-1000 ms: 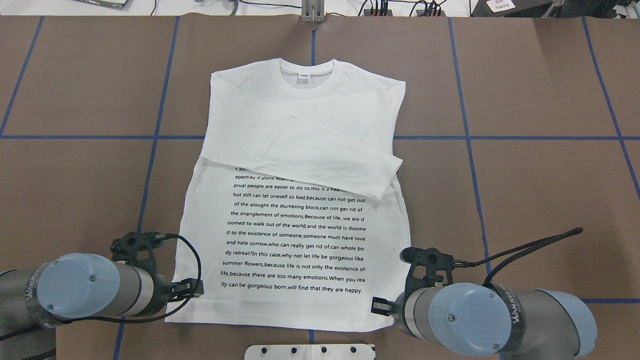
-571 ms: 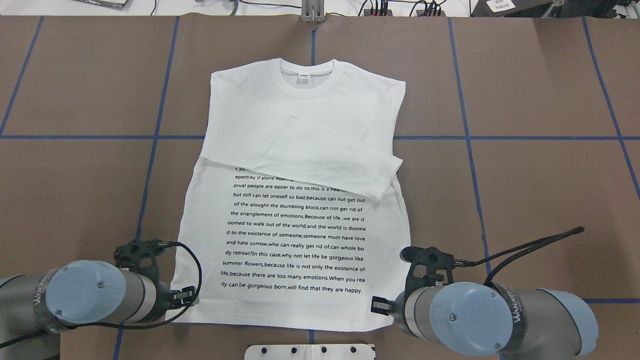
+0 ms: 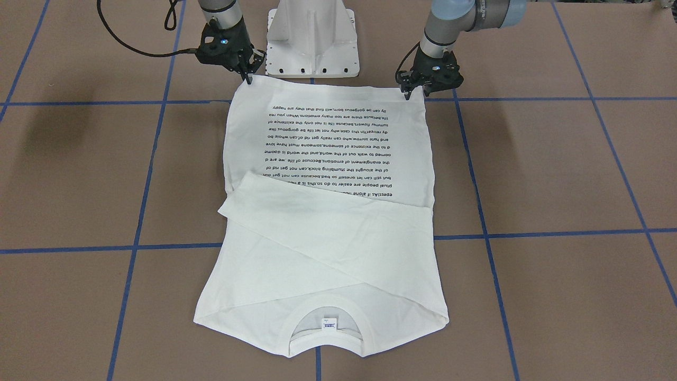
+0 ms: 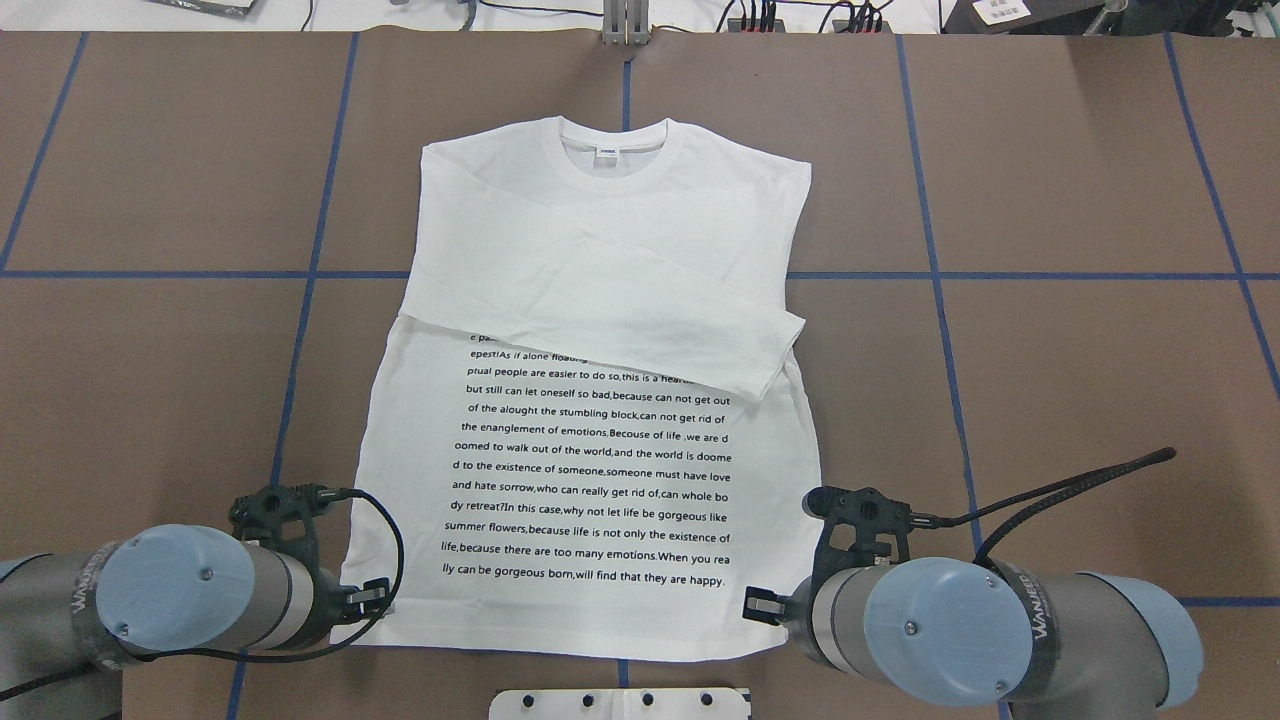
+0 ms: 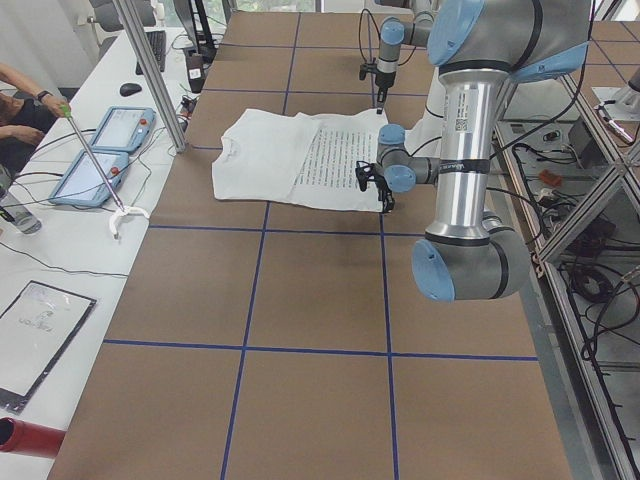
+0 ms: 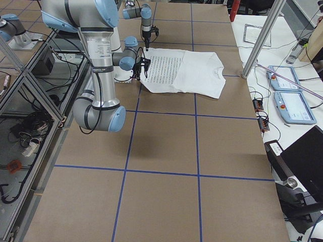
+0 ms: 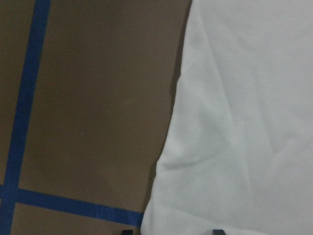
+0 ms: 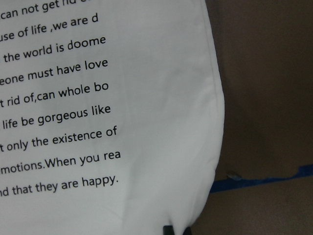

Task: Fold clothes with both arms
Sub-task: 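Grasp the hem corners with both grippers, then lift the hem with both grippers and fold it toward the collar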

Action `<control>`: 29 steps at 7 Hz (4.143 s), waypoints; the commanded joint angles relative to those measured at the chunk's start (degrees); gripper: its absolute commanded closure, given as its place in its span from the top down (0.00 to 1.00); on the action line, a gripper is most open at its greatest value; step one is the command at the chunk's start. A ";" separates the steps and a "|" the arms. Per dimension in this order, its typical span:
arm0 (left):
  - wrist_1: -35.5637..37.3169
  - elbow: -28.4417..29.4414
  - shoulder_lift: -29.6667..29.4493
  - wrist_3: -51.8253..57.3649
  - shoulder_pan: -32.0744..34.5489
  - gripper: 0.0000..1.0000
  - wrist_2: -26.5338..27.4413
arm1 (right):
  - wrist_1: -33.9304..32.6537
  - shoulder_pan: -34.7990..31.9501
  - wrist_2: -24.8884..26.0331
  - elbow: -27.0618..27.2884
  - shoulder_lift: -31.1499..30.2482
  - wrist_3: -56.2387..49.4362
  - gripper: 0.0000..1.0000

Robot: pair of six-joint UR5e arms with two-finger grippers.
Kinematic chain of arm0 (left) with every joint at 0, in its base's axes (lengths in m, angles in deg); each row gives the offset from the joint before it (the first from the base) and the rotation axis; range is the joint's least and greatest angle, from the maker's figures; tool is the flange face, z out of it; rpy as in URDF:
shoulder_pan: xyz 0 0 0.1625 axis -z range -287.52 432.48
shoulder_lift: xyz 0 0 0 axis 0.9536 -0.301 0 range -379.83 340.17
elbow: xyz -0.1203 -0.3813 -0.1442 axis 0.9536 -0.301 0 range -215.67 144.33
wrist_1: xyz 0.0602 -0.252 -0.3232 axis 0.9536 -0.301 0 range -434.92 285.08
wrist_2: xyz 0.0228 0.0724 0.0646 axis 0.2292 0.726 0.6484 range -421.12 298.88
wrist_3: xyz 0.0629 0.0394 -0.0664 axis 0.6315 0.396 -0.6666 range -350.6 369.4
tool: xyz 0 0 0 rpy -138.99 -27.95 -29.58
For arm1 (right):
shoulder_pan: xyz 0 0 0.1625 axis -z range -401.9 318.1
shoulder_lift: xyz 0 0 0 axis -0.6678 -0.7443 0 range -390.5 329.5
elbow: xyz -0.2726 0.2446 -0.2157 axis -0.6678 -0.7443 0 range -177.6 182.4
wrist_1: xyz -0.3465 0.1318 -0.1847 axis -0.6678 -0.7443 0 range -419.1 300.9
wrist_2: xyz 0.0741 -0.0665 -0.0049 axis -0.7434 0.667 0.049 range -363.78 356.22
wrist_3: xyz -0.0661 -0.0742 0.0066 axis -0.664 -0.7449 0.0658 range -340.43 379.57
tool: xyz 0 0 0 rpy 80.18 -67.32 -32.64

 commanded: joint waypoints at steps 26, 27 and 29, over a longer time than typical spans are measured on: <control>8.55 -17.75 -3.96 4.70 22.60 0.00 -17.99 | -4.49 -31.86 -28.01 6.19 3.62 -13.33 0.00; 8.64 -14.07 -7.89 5.08 26.13 0.00 -19.57 | -4.40 -38.88 -33.79 3.55 4.86 -18.40 0.00; 8.56 -4.33 -16.16 5.34 30.63 0.00 -19.68 | -3.97 -45.09 -37.37 -5.92 9.50 -24.24 0.00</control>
